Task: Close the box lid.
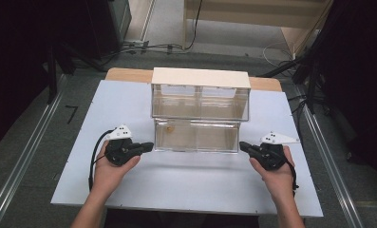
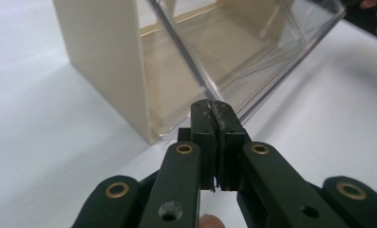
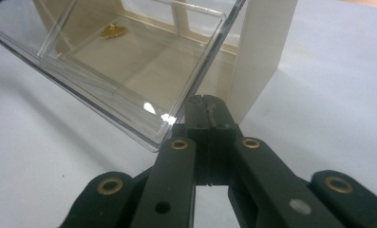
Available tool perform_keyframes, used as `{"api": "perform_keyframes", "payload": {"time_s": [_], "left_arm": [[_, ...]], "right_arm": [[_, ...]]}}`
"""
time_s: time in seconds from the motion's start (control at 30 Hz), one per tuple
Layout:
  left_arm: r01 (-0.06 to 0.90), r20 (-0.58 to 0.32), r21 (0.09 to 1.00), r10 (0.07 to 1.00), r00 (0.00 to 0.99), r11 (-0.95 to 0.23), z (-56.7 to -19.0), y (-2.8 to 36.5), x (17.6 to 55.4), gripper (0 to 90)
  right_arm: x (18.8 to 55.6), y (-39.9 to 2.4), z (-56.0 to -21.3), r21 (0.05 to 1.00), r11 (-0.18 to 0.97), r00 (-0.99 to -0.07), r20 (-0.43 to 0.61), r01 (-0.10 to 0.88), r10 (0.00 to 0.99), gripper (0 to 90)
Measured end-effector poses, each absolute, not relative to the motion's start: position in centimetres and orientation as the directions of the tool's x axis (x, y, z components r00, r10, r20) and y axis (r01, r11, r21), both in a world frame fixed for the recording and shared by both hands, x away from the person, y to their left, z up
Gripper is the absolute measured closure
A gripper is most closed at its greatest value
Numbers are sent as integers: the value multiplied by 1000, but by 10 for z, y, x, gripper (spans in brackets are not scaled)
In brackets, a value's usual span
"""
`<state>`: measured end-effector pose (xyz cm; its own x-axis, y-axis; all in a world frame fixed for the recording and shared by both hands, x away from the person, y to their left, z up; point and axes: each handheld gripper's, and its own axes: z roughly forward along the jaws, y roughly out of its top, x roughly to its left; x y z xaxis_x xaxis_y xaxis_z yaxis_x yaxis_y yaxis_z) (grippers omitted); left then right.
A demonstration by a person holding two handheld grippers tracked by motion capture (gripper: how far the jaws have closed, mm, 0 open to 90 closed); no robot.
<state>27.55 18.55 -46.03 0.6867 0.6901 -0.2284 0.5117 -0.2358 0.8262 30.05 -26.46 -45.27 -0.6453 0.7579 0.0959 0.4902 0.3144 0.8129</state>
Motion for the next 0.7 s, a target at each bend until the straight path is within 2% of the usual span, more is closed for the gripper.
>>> {"api": "perform_keyframes", "payload": {"time_s": [0.17,0.3,0.7], "left_arm": [[497,-218,836,690,690,-233,-459,185,274,871],[471,-197,854,699,687,-221,-457,184,272,765],[382,-161,904,678,717,-189,-447,186,259,397]], "right_arm": [[300,-265,-451,823,309,-644,87,477,760,873],[298,-266,-449,836,286,-635,94,469,767,835],[289,-263,-438,884,261,-684,86,387,724,410]]}}
